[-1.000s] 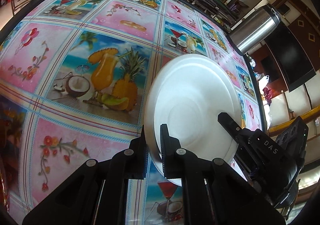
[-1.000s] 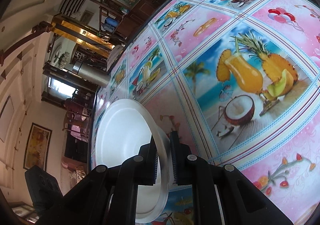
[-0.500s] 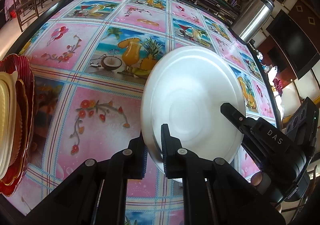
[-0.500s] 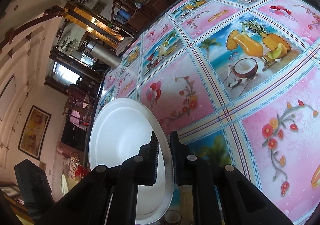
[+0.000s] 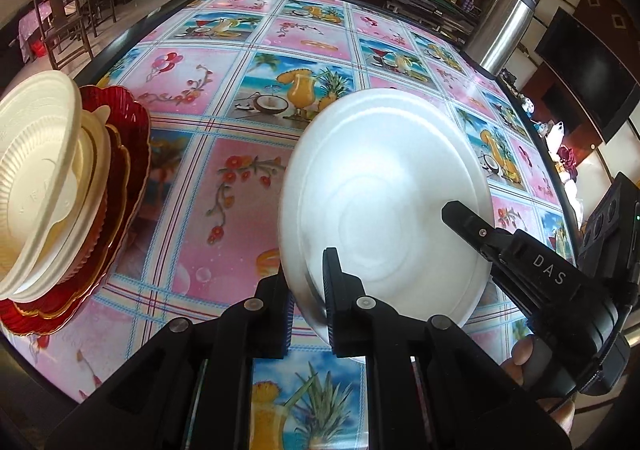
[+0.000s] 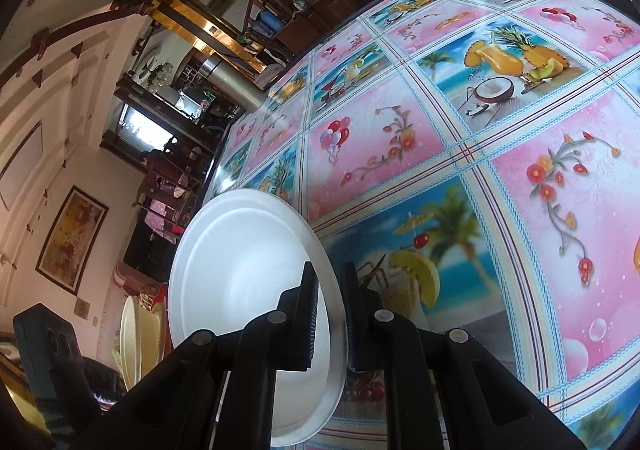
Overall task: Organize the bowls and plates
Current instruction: 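Carry the white bowl with both grippers over to the plate stack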
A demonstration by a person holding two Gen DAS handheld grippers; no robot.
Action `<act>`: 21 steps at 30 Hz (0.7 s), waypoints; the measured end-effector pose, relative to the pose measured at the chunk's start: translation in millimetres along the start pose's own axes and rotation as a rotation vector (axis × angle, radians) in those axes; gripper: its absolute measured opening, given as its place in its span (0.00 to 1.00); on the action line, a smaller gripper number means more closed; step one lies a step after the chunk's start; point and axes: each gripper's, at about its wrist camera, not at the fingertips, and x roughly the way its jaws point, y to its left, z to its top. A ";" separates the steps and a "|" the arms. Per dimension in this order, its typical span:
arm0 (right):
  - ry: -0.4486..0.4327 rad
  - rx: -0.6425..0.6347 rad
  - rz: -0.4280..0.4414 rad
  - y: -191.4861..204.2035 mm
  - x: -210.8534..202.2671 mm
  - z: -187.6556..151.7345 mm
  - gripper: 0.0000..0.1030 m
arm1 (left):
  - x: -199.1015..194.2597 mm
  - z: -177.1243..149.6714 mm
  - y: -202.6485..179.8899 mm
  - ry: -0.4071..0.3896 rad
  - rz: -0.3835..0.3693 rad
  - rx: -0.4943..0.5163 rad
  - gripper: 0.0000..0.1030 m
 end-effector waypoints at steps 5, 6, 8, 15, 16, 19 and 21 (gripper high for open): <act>0.009 -0.022 0.003 7.5 -5.6 -18.5 0.12 | -9.3 -13.1 9.1 -0.013 0.010 0.009 0.11; 0.010 -0.030 0.002 9.2 -6.5 -21.4 0.12 | -10.9 -15.9 10.7 -0.014 0.010 0.011 0.11; 0.014 -0.043 -0.001 12.6 -7.8 -27.4 0.12 | -14.2 -20.7 14.0 -0.018 0.012 0.015 0.11; 0.031 -0.079 -0.015 22.7 -8.9 -48.1 0.12 | -24.3 -37.4 25.9 -0.031 0.016 0.016 0.11; 0.035 -0.083 -0.016 24.4 -8.5 -50.5 0.12 | -25.7 -39.4 27.6 -0.033 0.017 0.015 0.11; 0.042 -0.098 -0.018 31.0 -9.8 -60.7 0.12 | -30.0 -45.4 32.9 -0.043 0.023 0.012 0.12; 0.046 -0.109 -0.015 35.6 -11.1 -66.0 0.12 | -33.2 -48.6 36.0 -0.051 0.027 0.010 0.12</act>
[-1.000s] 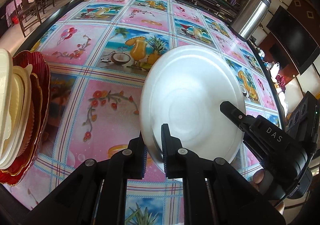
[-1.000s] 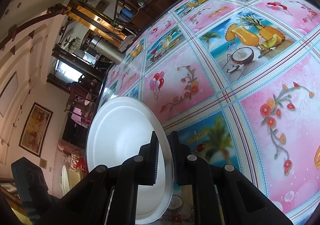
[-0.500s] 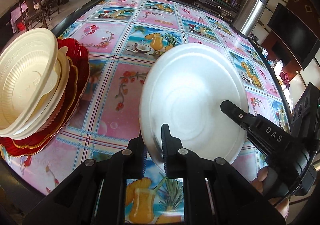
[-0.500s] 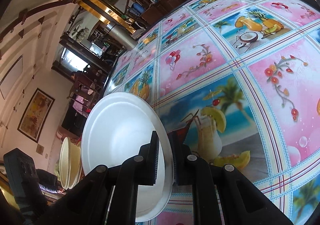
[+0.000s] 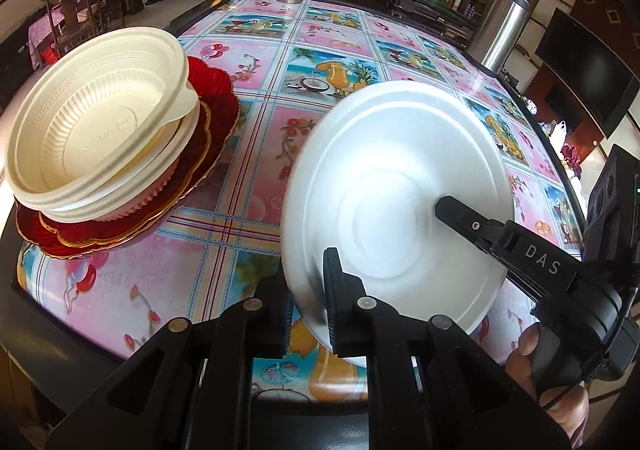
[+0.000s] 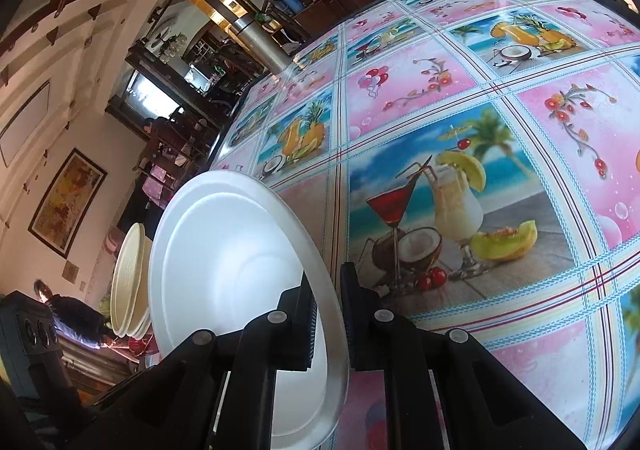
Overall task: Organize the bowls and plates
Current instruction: 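Carry the white bowl with both grippers over to the plate stack, then lower the white bowl onto the plate stack with both grippers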
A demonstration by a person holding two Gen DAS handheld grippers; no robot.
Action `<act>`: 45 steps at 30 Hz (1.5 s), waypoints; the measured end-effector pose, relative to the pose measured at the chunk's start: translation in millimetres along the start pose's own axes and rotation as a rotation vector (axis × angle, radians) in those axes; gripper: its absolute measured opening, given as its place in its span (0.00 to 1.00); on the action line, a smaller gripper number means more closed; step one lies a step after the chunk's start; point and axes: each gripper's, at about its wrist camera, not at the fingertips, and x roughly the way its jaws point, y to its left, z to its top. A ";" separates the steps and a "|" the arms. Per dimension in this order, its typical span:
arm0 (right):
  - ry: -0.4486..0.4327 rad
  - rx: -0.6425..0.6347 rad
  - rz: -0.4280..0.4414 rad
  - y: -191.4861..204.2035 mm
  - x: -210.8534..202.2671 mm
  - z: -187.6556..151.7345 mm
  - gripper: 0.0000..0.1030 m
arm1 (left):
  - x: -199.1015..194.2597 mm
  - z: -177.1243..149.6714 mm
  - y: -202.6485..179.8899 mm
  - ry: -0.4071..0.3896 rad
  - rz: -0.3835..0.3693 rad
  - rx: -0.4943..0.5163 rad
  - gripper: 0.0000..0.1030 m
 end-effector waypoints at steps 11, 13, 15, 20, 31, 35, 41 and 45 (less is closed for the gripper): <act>-0.005 -0.038 0.036 32.8 -16.4 -10.3 0.11 | -27.0 -4.6 14.7 -0.101 0.041 0.010 0.12; -0.011 -0.046 0.042 39.2 -19.1 -10.8 0.11 | -33.9 -3.4 16.4 -0.125 0.046 0.013 0.12; -0.016 -0.054 0.051 45.6 -21.9 -10.6 0.11 | -40.6 -1.6 18.6 -0.151 0.054 0.016 0.12; -0.029 -0.072 0.081 62.3 -29.8 -8.0 0.11 | -54.5 4.6 25.3 -0.201 0.063 0.014 0.12; -0.030 -0.099 0.128 96.3 -33.5 3.0 0.11 | -73.4 19.5 43.6 -0.261 0.072 -0.016 0.12; -0.026 -0.110 0.139 111.7 -29.9 8.8 0.11 | -78.5 26.8 57.2 -0.274 0.078 -0.033 0.12; 0.006 -0.112 0.169 141.0 -13.8 25.8 0.11 | -83.8 52.0 88.6 -0.266 0.076 -0.072 0.12; 0.040 -0.139 0.161 168.7 11.0 31.7 0.11 | -79.0 64.9 114.8 -0.246 0.120 -0.098 0.12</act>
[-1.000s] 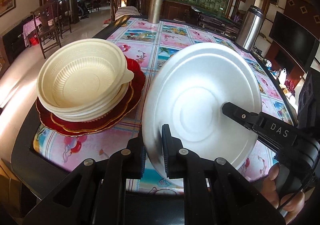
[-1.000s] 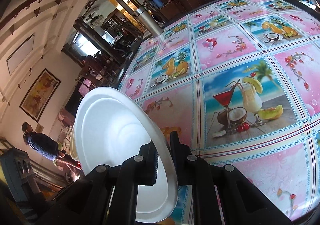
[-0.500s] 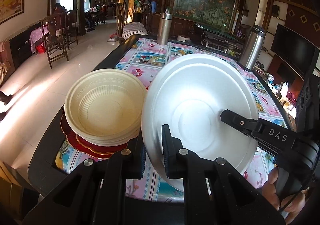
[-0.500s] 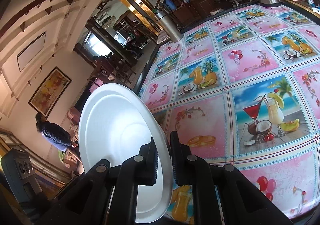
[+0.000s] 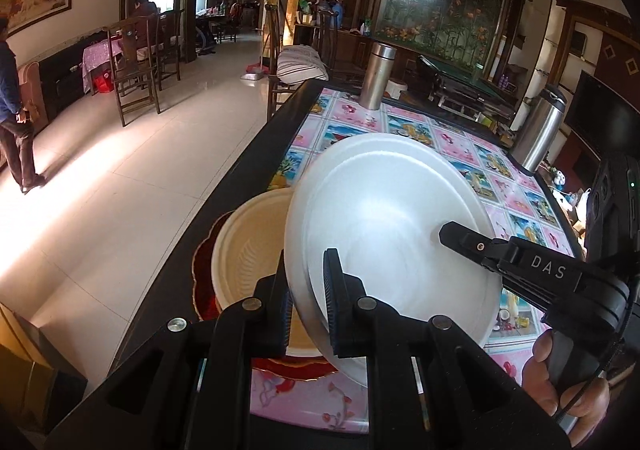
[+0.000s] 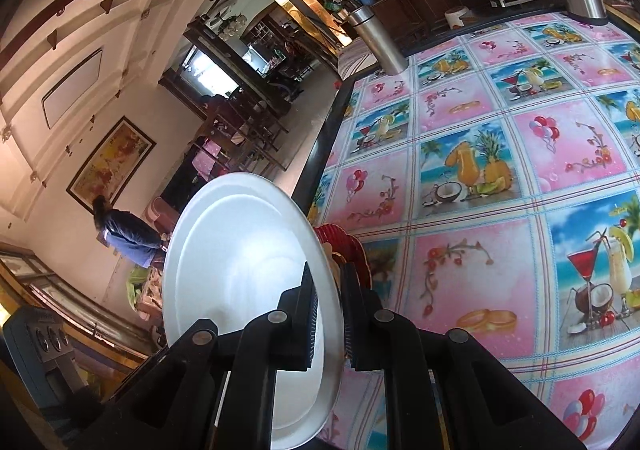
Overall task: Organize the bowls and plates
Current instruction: 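Lower the white bowl onto the plate stack with both grippers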
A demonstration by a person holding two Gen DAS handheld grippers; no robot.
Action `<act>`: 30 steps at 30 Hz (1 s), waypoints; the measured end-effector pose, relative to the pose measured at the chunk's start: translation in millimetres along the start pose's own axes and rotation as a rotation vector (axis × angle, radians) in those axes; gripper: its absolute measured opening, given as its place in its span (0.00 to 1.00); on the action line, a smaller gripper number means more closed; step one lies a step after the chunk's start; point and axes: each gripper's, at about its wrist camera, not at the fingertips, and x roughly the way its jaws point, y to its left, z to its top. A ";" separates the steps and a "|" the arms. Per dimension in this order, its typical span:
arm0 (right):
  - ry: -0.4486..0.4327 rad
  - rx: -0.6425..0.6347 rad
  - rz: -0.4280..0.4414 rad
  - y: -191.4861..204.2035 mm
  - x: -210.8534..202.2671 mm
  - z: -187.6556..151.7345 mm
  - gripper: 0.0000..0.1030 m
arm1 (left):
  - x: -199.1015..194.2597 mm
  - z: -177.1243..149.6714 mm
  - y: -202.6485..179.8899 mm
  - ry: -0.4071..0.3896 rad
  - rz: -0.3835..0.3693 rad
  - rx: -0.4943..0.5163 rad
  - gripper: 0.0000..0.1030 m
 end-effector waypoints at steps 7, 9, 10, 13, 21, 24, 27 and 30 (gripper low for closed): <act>0.029 -0.062 -0.031 37.0 51.8 -0.4 0.12 | 34.8 2.4 27.1 0.073 0.065 -0.033 0.12; 0.034 -0.087 -0.059 43.9 64.6 -2.0 0.13 | 43.6 -2.1 29.7 0.101 0.061 -0.038 0.12; 0.036 -0.098 -0.071 45.9 70.2 -2.6 0.13 | 48.0 -3.3 31.3 0.110 0.064 -0.035 0.13; 0.041 -0.125 -0.109 46.6 82.7 -4.3 0.16 | 47.9 -6.3 30.4 0.102 0.082 -0.015 0.15; 0.041 -0.154 -0.156 35.6 91.8 -6.2 0.29 | 22.5 -7.0 51.4 0.038 0.179 -0.028 0.39; 0.033 -0.162 -0.133 32.9 85.0 -3.0 0.32 | 8.7 -8.2 58.3 -0.002 0.206 -0.043 0.47; -0.009 -0.183 -0.122 32.9 69.5 1.4 0.39 | 1.0 -8.1 60.6 -0.023 0.203 -0.057 0.47; -0.028 -0.171 -0.111 29.1 59.0 7.5 0.50 | -1.0 -8.4 56.5 -0.028 0.192 -0.060 0.47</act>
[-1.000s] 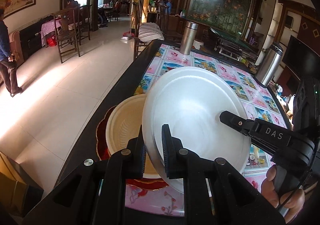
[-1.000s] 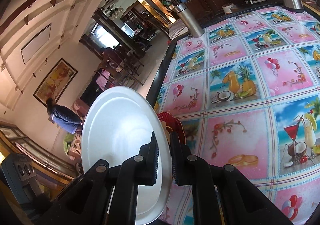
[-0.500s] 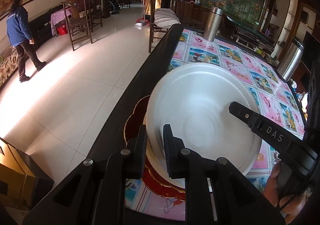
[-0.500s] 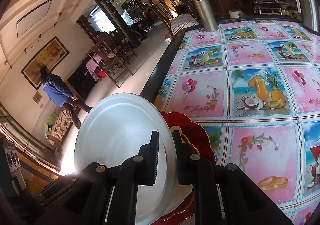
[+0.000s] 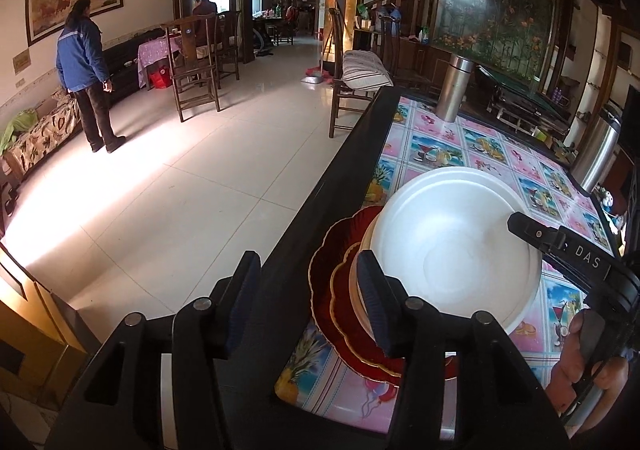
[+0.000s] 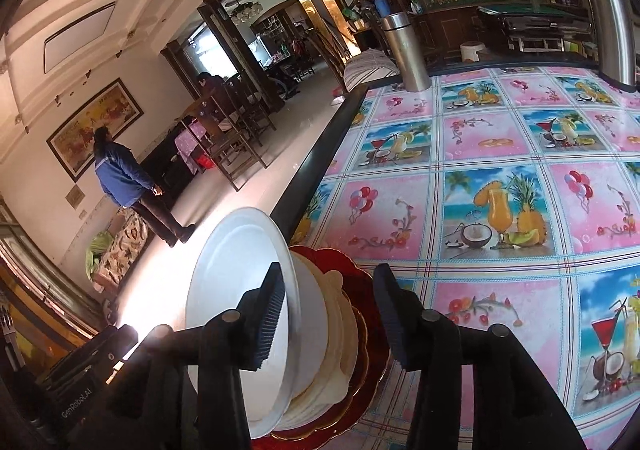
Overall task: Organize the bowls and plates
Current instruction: 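Lower the white bowl onto the plate stack with both grippers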
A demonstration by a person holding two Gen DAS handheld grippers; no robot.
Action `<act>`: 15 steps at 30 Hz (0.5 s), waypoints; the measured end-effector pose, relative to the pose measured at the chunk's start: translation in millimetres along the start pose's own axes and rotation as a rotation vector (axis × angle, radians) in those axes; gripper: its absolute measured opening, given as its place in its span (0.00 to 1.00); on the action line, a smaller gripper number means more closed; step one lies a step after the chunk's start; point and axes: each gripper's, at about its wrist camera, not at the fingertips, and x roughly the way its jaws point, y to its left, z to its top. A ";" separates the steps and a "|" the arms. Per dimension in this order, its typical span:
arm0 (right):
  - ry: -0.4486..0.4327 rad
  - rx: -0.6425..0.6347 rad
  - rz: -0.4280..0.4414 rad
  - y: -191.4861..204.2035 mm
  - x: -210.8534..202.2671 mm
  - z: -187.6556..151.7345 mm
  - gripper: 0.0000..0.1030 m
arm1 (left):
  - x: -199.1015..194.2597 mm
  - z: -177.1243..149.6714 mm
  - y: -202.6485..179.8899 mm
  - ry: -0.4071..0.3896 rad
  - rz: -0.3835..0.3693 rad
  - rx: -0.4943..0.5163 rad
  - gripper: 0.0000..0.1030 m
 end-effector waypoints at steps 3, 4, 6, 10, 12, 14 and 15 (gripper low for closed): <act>0.007 0.042 0.033 -6.2 -2.9 2.0 0.50 | 0.8 -0.6 -5.1 0.001 -0.011 0.002 0.47; 0.019 0.049 0.045 -6.9 -2.3 2.6 0.50 | 1.1 -1.1 -7.6 0.002 -0.014 0.007 0.47; 0.004 0.066 0.048 -9.9 -6.1 4.2 0.50 | 1.2 -1.9 -8.1 0.007 -0.020 0.005 0.47; 0.002 0.092 0.066 -15.1 -7.0 6.1 0.50 | 2.4 -1.7 -11.1 0.009 -0.024 -0.002 0.47; 0.013 0.119 0.099 -16.4 -3.9 5.1 0.48 | 1.3 -3.3 -13.3 0.008 -0.025 -0.005 0.47; 0.069 0.130 0.145 -14.2 6.8 3.2 0.40 | 0.8 -3.4 -13.8 0.009 -0.033 -0.009 0.47; 0.098 0.152 0.156 -14.3 12.7 1.7 0.34 | 0.4 -3.7 -13.4 0.009 -0.033 -0.010 0.47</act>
